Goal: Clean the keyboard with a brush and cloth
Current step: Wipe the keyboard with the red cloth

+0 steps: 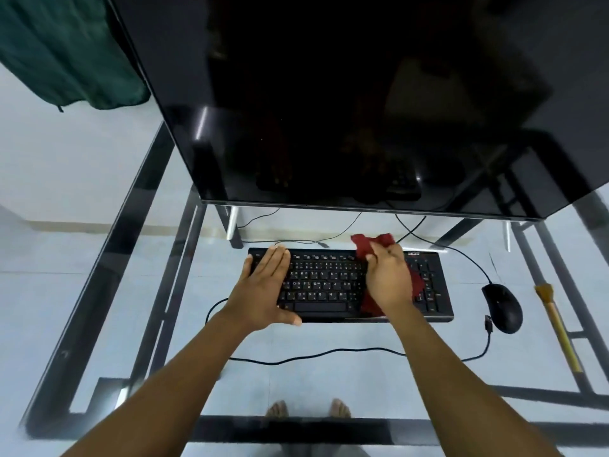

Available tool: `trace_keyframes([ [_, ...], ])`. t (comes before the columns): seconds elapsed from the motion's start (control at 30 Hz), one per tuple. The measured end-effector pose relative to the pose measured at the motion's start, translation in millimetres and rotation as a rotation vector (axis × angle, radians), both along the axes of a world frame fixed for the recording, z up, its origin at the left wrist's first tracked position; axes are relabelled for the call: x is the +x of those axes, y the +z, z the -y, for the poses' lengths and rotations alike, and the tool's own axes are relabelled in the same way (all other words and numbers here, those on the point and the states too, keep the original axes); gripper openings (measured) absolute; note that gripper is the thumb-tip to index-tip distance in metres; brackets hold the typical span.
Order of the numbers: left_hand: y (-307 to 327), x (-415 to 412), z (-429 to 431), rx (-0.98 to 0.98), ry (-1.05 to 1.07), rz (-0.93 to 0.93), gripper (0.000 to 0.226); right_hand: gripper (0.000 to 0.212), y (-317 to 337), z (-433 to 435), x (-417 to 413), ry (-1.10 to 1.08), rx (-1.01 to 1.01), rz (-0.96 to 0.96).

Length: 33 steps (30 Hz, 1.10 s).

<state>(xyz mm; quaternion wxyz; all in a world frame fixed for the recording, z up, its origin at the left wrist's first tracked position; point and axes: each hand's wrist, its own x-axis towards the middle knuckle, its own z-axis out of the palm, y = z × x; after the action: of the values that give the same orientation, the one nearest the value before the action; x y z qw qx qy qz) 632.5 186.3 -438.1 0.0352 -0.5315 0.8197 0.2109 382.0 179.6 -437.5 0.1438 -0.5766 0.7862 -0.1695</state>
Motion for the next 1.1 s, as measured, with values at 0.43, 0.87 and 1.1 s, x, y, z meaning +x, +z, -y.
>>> trace_keyframes([
  [0.43,11.4,63.8,21.5,0.155,0.026,0.018,0.133,0.036,-0.8,-8.3,28.6,0.047,-0.009,0.035],
  [0.87,2.7,72.8,12.1,0.185,0.074,-0.054,0.125,0.036,-11.1,-2.6,104.2,0.130,-0.073,0.002],
  [1.1,0.5,75.1,11.1,0.192,0.096,-0.071,0.124,0.041,-4.5,2.3,118.6,0.534,-0.095,0.012],
])
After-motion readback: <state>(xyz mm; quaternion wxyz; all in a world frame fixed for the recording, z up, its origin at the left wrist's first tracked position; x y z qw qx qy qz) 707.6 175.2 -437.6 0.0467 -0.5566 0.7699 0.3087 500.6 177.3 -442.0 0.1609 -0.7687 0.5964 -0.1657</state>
